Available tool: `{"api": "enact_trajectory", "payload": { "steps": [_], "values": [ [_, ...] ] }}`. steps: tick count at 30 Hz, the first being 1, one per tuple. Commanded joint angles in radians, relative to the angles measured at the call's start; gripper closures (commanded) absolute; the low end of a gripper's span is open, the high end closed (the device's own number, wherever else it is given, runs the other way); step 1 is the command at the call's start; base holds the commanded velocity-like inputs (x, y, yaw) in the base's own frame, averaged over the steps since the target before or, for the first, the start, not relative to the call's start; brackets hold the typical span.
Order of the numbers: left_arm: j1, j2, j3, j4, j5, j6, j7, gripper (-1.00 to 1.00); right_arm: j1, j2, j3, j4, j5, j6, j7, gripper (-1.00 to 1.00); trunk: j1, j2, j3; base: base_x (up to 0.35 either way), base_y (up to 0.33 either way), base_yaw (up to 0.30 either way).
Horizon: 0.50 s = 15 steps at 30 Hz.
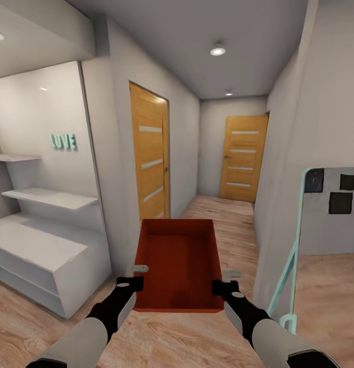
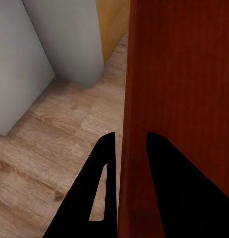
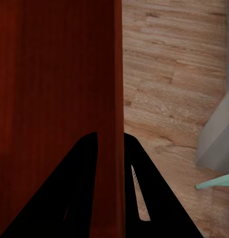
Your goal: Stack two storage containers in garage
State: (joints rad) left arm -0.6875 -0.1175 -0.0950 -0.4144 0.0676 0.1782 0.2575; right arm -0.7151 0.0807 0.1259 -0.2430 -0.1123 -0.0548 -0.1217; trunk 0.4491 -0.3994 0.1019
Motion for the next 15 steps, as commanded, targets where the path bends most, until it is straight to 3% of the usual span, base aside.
{"api": "enact_trajectory", "payload": {
  "steps": [1, 6, 15],
  "values": [
    [0.0, 0.016, 0.027, -0.001, 0.017, 0.007, 0.013, 1.0, -0.001, -0.001, -0.023, -0.002, -0.003, -0.02, -0.001, 1.0, 0.001, -0.001, 0.0, 0.323, 0.101, -0.245],
    [0.0, 0.016, 0.027, -0.001, 0.017, 0.006, 0.013, 1.0, -0.001, -0.001, -0.023, -0.002, -0.003, -0.021, -0.001, 1.0, 0.001, -0.001, 0.0, 0.323, 0.102, -0.174],
    [0.0, 0.016, 0.027, -0.001, 0.017, 0.007, 0.013, 1.0, -0.001, -0.002, -0.023, -0.002, -0.003, -0.022, -0.001, 1.0, 0.001, -0.001, 0.0, 0.323, 0.102, -0.015]
  ]
}}
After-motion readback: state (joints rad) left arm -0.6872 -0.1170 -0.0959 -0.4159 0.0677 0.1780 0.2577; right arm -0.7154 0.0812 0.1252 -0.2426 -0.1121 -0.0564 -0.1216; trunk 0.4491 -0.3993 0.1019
